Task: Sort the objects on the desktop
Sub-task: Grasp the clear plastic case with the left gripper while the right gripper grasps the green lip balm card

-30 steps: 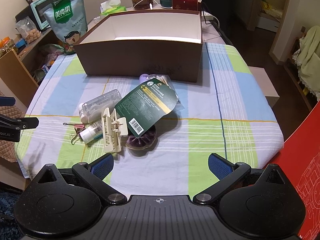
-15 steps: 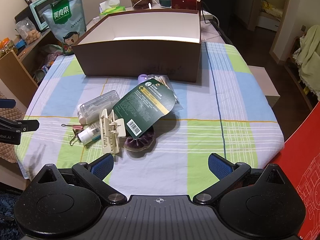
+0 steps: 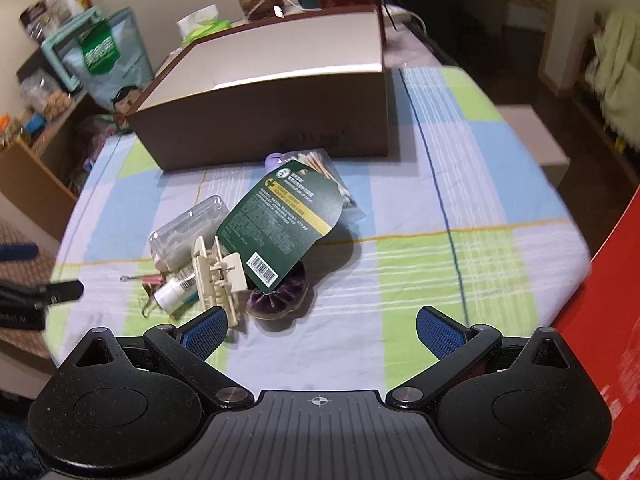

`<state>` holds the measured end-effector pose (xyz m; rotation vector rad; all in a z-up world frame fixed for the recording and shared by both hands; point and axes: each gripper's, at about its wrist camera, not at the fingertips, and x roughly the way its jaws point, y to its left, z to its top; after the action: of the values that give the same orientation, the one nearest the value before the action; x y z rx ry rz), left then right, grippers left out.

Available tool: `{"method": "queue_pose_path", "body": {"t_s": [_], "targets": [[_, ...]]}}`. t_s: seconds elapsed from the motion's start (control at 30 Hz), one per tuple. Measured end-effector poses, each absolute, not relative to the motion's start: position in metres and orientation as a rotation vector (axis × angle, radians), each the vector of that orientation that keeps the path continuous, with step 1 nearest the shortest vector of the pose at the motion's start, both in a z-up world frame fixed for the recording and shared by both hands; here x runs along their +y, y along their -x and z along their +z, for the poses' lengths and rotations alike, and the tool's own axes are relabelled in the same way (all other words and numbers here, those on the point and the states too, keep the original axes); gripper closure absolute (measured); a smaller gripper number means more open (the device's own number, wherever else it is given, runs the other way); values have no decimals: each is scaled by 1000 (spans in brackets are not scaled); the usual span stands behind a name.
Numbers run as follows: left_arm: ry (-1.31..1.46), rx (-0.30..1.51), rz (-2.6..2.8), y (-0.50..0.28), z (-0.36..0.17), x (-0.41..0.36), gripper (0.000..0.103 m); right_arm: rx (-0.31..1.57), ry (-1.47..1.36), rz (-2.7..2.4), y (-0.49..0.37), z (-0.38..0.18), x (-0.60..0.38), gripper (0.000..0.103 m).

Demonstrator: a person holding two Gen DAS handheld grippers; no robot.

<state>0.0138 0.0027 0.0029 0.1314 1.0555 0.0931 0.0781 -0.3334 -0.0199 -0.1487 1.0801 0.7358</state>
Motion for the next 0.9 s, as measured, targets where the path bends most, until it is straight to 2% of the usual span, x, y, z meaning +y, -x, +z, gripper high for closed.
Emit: {"method": "queue_pose_path", "body": {"t_s": [0.3, 0.43, 0.57, 0.7, 0.9], "targets": [[-161, 1021, 4, -27, -17, -3, 1, 1154, -95, 709, -106, -41, -347, 0], [-222, 997, -58, -34, -25, -14, 9, 1190, -203, 697, -118, -49, -353, 0], [-268, 992, -117, -44, -34, -22, 25, 1210, -226, 687, -128, -53, -355, 0], [-315, 988, -184, -51, -42, -32, 28, 1218, -239, 676, -138, -56, -357, 0], [-373, 982, -256, -65, -55, -46, 44, 1245, -297, 669, -150, -66, -358, 0]]}}
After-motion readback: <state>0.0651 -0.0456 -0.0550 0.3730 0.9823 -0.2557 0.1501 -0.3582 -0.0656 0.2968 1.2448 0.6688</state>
